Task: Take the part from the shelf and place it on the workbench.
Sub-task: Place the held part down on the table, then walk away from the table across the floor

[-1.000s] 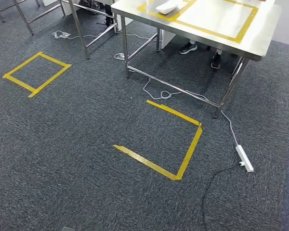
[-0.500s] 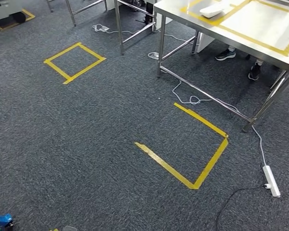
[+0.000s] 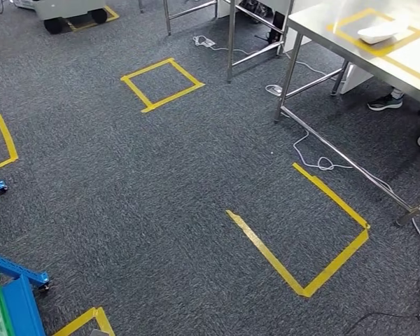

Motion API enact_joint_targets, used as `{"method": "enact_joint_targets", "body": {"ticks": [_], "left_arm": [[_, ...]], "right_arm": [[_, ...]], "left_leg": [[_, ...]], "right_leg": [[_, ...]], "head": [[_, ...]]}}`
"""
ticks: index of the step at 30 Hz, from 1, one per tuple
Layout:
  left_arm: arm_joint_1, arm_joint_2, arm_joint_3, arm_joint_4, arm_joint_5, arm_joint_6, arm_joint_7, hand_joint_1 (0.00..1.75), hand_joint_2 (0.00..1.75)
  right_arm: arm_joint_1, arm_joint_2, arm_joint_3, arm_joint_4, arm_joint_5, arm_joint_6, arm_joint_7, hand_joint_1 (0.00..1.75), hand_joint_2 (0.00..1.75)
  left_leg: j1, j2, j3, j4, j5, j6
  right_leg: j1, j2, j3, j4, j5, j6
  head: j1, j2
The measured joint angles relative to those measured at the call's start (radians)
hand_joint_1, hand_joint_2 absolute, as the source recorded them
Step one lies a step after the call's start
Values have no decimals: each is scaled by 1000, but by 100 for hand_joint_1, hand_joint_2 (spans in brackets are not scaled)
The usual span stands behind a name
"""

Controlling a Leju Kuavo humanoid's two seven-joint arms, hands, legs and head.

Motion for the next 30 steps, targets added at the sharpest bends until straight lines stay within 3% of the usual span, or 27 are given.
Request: {"method": "enact_joint_targets", "body": {"ticks": [2,4,5,6,7,8,9,11,13,15,16,18,20,21,22,23,24,26,28,30], "left_arm": [[2,-1,1,0,1,1,0,0,0],[0,-3,2,-1,5,2,0,0,0],[-1,-4,2,-1,6,2,0,0,0],[-1,-4,3,-1,8,2,0,0,0],[-1,-5,3,-1,9,2,0,0,0],[-1,-5,3,-1,10,2,0,0,0],[-1,-5,3,-1,11,2,0,0,0],[-3,-6,4,-1,15,2,0,0,0],[-5,-7,4,-1,17,1,0,0,0],[-3,-7,4,-1,19,1,0,0,0],[0,-8,4,-1,20,0,0,0,0],[0,-8,4,-1,23,0,0,0,0],[-4,-8,4,-1,25,0,0,0,0],[-5,-8,4,-1,25,0,0,0,0],[-4,-8,4,-1,26,0,0,0,0],[-3,-8,4,-1,26,-1,0,0,0],[-1,-8,4,-1,26,-1,0,0,0],[0,-8,4,-1,26,-1,0,0,0],[-2,-8,4,-2,26,-1,0,0,0],[0,-8,4,-4,26,-1,0,0,0]], "right_arm": [[-3,0,0,0,1,0,-1,0,0],[-3,0,-1,2,2,1,-2,0,0],[-3,0,-3,4,3,2,-3,0,0],[-3,0,-5,6,4,3,-3,0,0],[-4,0,-7,7,6,4,-3,0,0],[-4,0,-9,9,9,6,-4,0,0],[-5,0,-11,10,12,8,-6,0,0],[-6,0,-16,13,15,11,-9,0,0],[-8,0,-19,17,17,14,-11,0,0],[-10,0,-21,19,19,17,-12,0,0],[-11,0,-23,20,20,18,-13,0,0],[-12,0,-27,20,23,21,-15,0,0],[-11,0,-31,22,25,22,-17,0,0],[-11,0,-32,23,25,22,-17,0,0],[-12,0,-34,25,26,22,-17,0,0],[-14,0,-34,26,27,22,-17,0,0],[-15,0,-35,27,27,22,-17,0,0],[-18,0,-35,28,27,23,-17,0,0],[-20,0,-36,29,29,24,-17,0,0],[-24,0,-37,31,32,27,-19,0,0]], "left_leg": [[3,-19,-2,-8,9,15],[5,-40,-6,-12,14,24],[5,-53,-9,-12,15,25],[4,-65,-10,-12,16,26],[4,-79,-9,-11,16,26],[4,-94,-7,-11,15,25],[4,-109,-5,-10,14,24],[4,-138,-4,-5,12,18],[4,-162,-15,1,13,8],[8,-187,-28,4,18,-4],[8,-185,-33,9,15,-9],[6,-135,-64,70,-24,-17],[4,-73,-129,208,-91,-22],[4,-61,-159,272,-114,-23],[5,-57,-173,306,-118,-23],[4,-54,-169,301,-102,-20],[3,-49,-145,254,-69,-15],[-9,-9,-73,114,-4,2],[-23,26,-32,29,16,17],[-25,16,-30,15,12,25]], "right_leg": [[-4,31,-11,27,-25,11],[-8,88,-65,141,-89,16],[-9,105,-101,217,-121,17],[-9,112,-133,278,-139,18],[-9,115,-149,304,-135,18],[-10,117,-145,287,-109,17],[-12,125,-123,230,-66,17],[-21,177,-66,93,3,16],[-26,219,-36,29,13,15],[-25,204,-30,22,8,9],[-25,190,-30,20,10,4],[-25,157,-26,14,12,-7],[-19,120,-23,14,8,-15],[-15,101,-22,14,6,-18],[-13,84,-20,14,4,-20],[-10,69,-18,14,1,-21],[-8,56,-14,14,-1,-22],[-3,33,-7,14,-9,-19],[2,10,-3,15,-17,-12],[4,-11,3,13,-20,-3]], "head": [[3,0],[8,0],[9,0],[9,0],[9,0],[9,0],[9,0],[9,0],[9,0],[8,0],[8,0],[3,0],[-2,0],[-2,0],[-3,0],[-3,0],[-3,0],[-3,0],[-3,0],[-2,0]]}}
